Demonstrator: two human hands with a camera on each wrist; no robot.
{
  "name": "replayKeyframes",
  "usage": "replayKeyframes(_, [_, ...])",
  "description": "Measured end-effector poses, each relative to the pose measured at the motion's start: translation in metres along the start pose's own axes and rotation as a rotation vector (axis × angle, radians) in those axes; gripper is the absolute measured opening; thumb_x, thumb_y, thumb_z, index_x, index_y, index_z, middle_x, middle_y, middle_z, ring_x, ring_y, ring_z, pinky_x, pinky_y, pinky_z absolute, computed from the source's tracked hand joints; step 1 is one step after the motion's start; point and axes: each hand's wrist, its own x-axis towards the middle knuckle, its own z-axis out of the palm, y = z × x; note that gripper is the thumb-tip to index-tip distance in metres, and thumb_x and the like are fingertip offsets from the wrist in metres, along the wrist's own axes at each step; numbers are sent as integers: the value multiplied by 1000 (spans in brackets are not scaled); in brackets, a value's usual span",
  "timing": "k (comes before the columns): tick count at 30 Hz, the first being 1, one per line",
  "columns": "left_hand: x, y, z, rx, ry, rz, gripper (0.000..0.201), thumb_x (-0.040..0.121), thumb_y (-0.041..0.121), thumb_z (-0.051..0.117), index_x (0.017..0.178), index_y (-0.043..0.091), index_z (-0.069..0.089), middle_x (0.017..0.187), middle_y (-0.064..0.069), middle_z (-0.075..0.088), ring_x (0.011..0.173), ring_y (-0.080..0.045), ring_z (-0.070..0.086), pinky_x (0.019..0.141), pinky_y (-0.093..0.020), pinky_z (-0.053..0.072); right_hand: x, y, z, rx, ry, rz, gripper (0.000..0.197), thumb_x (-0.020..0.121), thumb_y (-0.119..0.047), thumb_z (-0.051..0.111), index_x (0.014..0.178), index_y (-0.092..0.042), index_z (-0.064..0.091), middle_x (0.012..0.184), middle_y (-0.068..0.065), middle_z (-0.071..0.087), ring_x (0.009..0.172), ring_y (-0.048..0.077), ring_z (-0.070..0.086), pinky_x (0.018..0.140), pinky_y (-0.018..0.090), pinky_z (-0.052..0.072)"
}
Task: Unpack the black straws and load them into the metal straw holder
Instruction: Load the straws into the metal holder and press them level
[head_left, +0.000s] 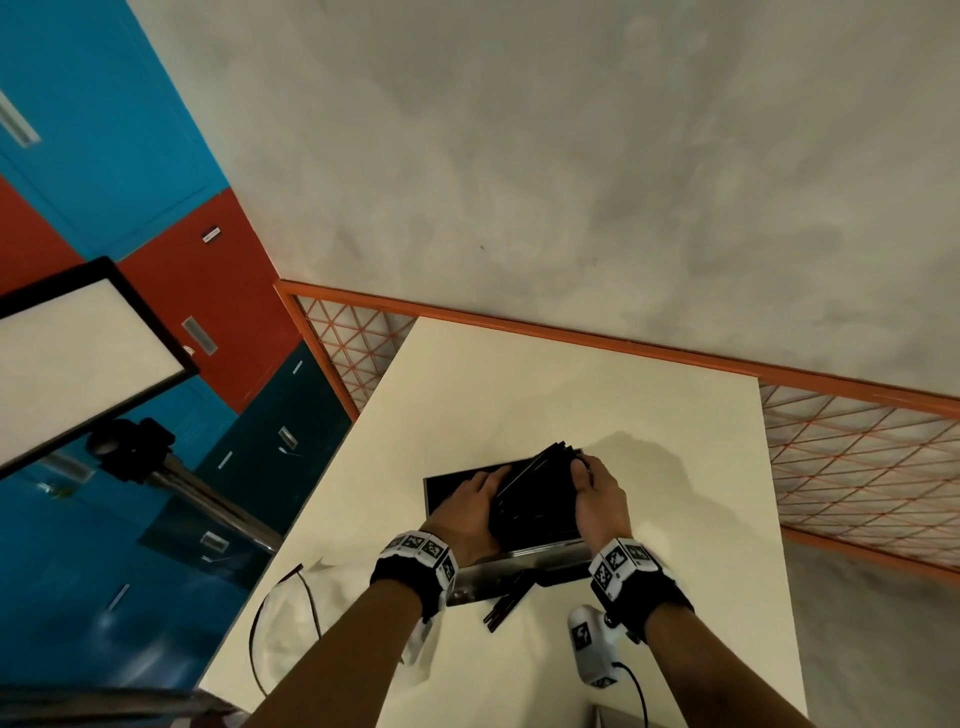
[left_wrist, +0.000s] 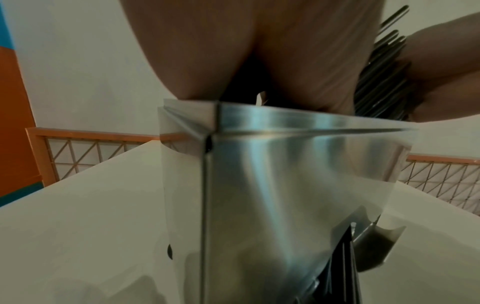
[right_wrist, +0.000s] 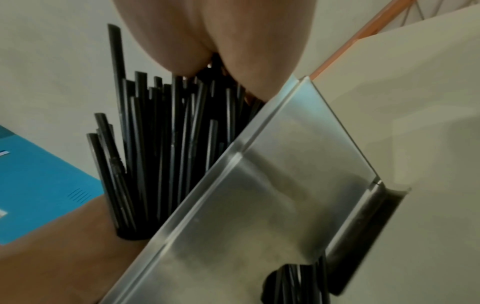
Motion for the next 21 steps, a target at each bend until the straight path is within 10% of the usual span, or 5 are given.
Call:
replayKeyframes(7, [-3, 1, -1, -64, 49, 31, 111, 71, 54, 79, 159, 32, 15, 157, 4, 33, 142, -19, 36, 117, -41, 34, 1, -1, -1, 13, 65, -47, 30, 104, -31, 40, 81, -22, 57, 80, 3, 65, 78, 25, 58, 64, 33, 38])
replayKeyframes(21, [1, 16, -10, -125, 92, 23, 99, 66, 47, 87, 148, 32, 33, 140, 7, 50, 126, -15, 50, 107, -39, 45, 9, -20, 1, 318, 8, 130, 40, 81, -62, 49, 83, -27, 69, 90, 5, 73, 90, 30, 68, 90, 55, 53])
